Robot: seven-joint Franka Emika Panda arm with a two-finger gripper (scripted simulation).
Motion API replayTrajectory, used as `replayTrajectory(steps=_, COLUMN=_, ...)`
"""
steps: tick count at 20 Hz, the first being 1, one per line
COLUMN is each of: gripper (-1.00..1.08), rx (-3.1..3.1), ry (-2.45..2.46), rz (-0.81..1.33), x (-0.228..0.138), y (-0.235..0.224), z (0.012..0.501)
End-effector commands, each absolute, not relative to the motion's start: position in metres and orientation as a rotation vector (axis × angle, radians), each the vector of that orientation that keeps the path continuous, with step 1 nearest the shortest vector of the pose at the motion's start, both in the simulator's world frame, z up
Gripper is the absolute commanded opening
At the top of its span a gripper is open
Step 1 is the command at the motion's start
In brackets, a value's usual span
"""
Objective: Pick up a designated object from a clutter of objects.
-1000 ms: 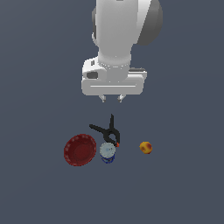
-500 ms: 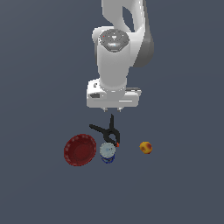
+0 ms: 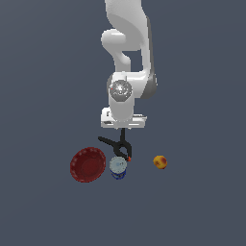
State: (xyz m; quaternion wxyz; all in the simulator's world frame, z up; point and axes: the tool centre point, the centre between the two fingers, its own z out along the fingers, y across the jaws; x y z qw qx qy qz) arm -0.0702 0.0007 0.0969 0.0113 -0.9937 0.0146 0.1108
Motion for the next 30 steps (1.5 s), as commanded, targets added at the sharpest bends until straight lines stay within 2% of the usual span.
replayTrajectory(steps=1, gripper=0.28, rx=-3.091, ry=0.064, rz=0.378, x=-0.083, y=0.0, z=0.077)
replayTrajectory(steps=7, gripper=0.28, rx=-3.081, ry=0.087, rz=0.42, x=-0.1, y=0.0, z=0.053)
replayTrajectory(steps=24, gripper=0.28, rx=-3.08, ry=0.088, rz=0.422, x=-0.11, y=0.001, z=0.024)
replayTrajectory(steps=25, gripper=-1.0, rx=-3.08, ry=0.088, rz=0.422, x=-0.11, y=0.001, z=0.024)
replayTrajectory(steps=30, gripper=-1.0, rx=-3.08, ry=0.088, rz=0.422, x=-0.11, y=0.001, z=0.024)
